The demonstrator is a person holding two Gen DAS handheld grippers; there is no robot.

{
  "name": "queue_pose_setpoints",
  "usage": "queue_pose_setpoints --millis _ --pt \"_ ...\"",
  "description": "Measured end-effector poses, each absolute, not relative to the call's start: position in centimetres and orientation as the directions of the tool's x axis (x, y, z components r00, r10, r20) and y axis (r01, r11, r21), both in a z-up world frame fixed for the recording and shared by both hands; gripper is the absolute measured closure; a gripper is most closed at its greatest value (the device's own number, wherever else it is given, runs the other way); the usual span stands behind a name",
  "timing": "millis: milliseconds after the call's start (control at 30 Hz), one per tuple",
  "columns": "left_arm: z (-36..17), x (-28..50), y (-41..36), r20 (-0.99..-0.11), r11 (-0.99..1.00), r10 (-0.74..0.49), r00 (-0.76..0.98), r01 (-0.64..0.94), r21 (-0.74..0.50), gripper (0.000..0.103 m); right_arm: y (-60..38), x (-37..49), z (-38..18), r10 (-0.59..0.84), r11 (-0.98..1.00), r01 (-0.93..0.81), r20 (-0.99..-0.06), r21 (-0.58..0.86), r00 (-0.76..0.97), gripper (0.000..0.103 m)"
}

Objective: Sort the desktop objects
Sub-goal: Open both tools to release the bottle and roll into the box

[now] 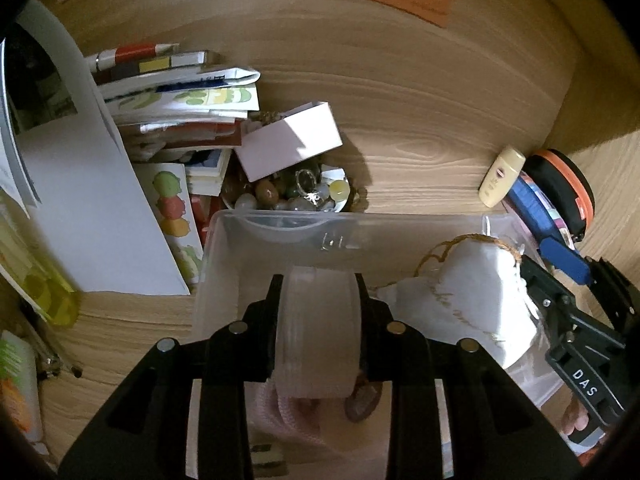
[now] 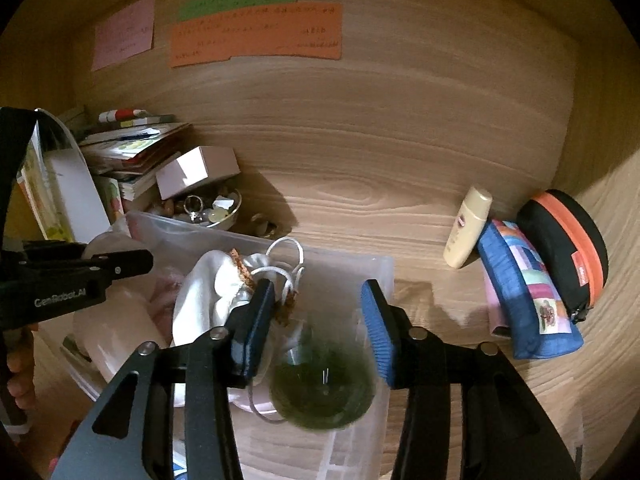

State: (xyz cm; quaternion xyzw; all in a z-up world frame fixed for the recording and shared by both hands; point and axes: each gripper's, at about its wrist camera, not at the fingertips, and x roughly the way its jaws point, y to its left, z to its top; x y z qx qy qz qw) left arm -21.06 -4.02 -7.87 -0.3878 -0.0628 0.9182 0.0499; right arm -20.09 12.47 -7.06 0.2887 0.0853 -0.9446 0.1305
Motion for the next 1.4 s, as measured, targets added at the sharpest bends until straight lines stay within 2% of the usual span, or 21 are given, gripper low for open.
queue_pose_setpoints --millis 67,200,400,467,667,767,900,1000,1167,1400 --pt "-7.8 -20.8 -4.0 -0.697 -0.984 0.158 -0.7 -0.056 -0.167 0.07 12.4 -19.9 -7.0 -0.184 -0.952 0.288 -0.557 -0.104 -0.81 0.043" --pt "-7.5 -20.4 -3.5 -0.682 -0.986 0.155 -0.715 -0.07 -0.151 0.066 11.9 -19.3 -6.8 -0.185 -0.944 0.301 -0.54 -0.135 -0.821 0.04" --pt "-7.2 -19.6 -2.8 -0.669 -0.989 0.144 -0.729 -0.08 -0.126 0.062 11.6 -18.9 -6.6 -0.159 -0.94 0.288 -0.512 -0.182 -0.844 0.028" --pt "-7.1 -19.5 -2.6 -0.664 -0.991 0.13 -0.736 -0.073 -0.112 0.053 11.5 -18.8 -6.6 -0.167 -0.938 0.297 -0.513 -0.181 -0.842 0.019" --pt "-6.0 -18.2 -2.6 -0.635 -0.987 0.158 -0.756 -0.093 -0.134 0.034 12.0 -18.3 -6.1 -0.198 -0.937 0.313 -0.501 -0.155 -0.843 0.014" --pt "-5.2 -17.3 -2.5 -0.617 -0.989 0.142 -0.774 -0.087 -0.119 0.028 12.5 -17.7 -5.6 -0.222 -0.938 0.32 -0.482 -0.13 -0.847 0.0" --pt "-4.0 -15.7 -2.6 -0.578 -0.993 0.112 -0.809 -0.07 -0.095 0.021 13.1 -16.7 -4.4 -0.234 -0.941 0.317 -0.446 -0.12 -0.864 0.0" --pt "-3.1 -14.1 -3.0 -0.531 -0.995 0.086 -0.843 -0.046 -0.09 0.012 13.3 -15.9 -3.7 -0.25 -0.939 0.327 -0.437 -0.109 -0.864 0.0" --pt "-2.3 -11.4 -4.0 -0.441 -0.991 0.046 -0.896 0.015 -0.134 0.001 13.1 -13.9 -3.3 -0.247 -0.93 0.337 -0.428 -0.145 -0.869 0.0" --pt "-2.2 -8.0 -5.0 -0.444 -0.987 0.087 -0.892 -0.017 -0.16 0.0 14.8 -10.9 -3.5 -0.319 -0.923 0.381 -0.44 -0.059 -0.839 0.0"
